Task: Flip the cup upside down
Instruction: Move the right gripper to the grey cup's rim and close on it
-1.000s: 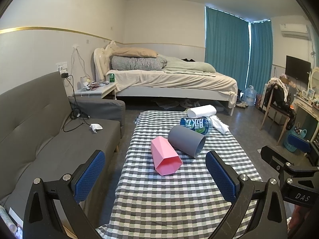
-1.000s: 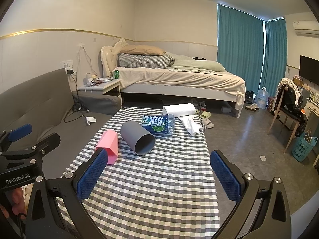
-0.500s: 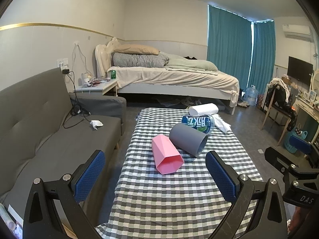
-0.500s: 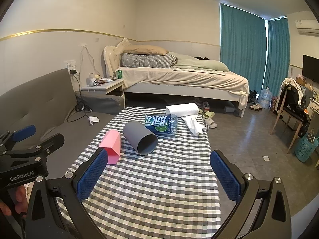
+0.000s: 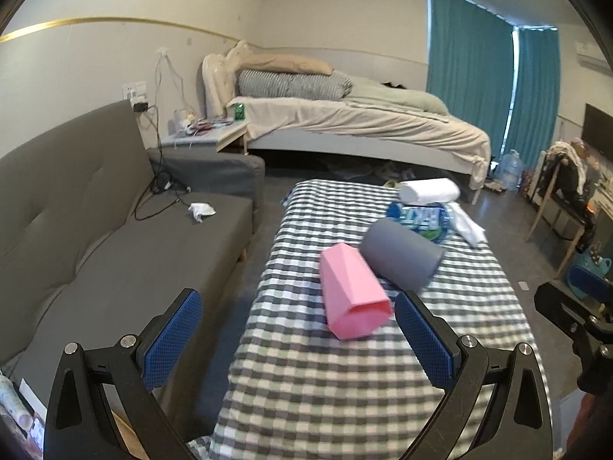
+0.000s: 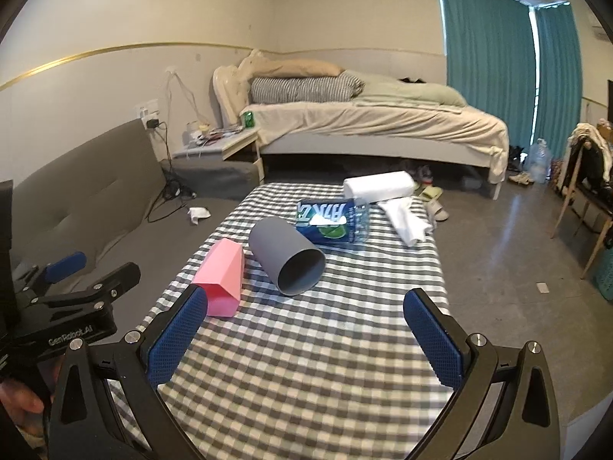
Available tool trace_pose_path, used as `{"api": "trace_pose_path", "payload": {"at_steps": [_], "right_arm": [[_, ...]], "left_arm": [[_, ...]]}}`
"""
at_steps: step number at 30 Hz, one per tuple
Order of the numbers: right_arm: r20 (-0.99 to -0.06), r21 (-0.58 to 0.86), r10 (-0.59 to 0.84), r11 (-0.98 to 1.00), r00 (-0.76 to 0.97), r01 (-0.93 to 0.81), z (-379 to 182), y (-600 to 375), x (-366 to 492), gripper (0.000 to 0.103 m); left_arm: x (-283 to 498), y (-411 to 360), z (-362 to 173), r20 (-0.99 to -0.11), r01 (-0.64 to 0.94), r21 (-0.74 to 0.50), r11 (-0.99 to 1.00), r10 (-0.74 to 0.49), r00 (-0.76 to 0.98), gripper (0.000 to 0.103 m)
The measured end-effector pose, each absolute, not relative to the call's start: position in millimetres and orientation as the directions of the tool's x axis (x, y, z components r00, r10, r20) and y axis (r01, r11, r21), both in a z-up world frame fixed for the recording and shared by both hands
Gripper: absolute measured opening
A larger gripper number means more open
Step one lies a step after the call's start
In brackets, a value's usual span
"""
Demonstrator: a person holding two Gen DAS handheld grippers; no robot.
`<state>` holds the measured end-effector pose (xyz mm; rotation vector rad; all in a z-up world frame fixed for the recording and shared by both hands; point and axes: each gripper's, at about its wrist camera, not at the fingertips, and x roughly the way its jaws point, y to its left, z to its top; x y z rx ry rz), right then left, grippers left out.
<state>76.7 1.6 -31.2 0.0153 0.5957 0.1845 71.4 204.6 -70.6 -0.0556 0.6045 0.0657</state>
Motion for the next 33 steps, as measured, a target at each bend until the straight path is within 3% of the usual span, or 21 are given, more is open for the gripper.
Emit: {"api": "trace_pose_path", "payload": {"at_steps": [8, 14, 23, 26, 33], "right_arm": [[-0.622, -0.004, 0.196, 0.967, 0.758, -0.253, -67.2, 15.6, 167.3, 0.102], [-0.713, 0.088, 0.269, 0.95, 0.647, -0.298, -111.2, 17.7, 213.8, 0.093], [-0.714, 0.024, 0.265, 0.934, 0.648, -0.356, -126.2, 40.2, 236.3, 0.093], [-0.74, 0.05, 0.284, 0.927, 0.609, -0.372, -132.4, 44.3, 242.7, 0.082], [-0.787, 0.008, 0.218, 0.939, 0.578, -0.344, -131.2, 43.9, 219.0, 0.08]], "left_arm": [[115.5, 210.8, -92.3, -0.609, -0.128, 0.012, 0.992, 0.109, 0.786, 0.103], [127.5, 211.5, -106.7, -0.628, -0.108, 0.05, 0.993, 0.116, 0.77, 0.103], [137.8, 219.1, -126.7, -0.675, -0.118, 0.018, 0.993, 0.099, 0.731, 0.103], [137.6, 217.0, -129.0, -0.688, -0.113, 0.021, 0.993, 0.097, 0.72, 0.103], [128.3, 208.2, -125.2, -0.693, -0.121, -0.008, 0.993, 0.081, 0.717, 0.103]]}}
